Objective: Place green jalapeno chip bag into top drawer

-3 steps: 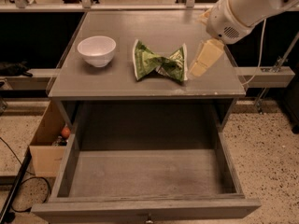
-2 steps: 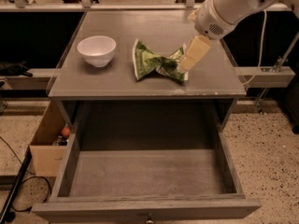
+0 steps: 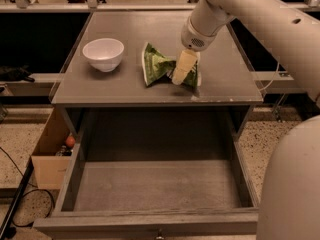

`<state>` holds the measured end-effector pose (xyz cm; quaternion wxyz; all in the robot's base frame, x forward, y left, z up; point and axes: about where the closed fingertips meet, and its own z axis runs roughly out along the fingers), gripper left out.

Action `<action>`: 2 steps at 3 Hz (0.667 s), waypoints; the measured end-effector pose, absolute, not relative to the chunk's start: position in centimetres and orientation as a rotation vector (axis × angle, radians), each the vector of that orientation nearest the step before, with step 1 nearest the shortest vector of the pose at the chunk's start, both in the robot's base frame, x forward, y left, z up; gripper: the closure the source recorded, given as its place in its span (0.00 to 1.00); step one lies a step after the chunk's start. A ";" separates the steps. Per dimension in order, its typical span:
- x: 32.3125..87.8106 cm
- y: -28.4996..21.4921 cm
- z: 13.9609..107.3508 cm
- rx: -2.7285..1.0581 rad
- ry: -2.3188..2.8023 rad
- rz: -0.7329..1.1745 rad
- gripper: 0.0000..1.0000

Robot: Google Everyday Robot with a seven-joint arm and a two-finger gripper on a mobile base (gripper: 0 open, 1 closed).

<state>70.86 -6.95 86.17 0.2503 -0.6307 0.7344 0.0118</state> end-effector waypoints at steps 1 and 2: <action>70.9 -6.9 86.2 -1.717 1.999 0.032 0.00; 70.9 -6.9 86.2 -1.717 1.999 0.032 0.27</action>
Offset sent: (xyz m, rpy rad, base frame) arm 0.0000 0.0000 0.0000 0.0000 0.0000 0.0000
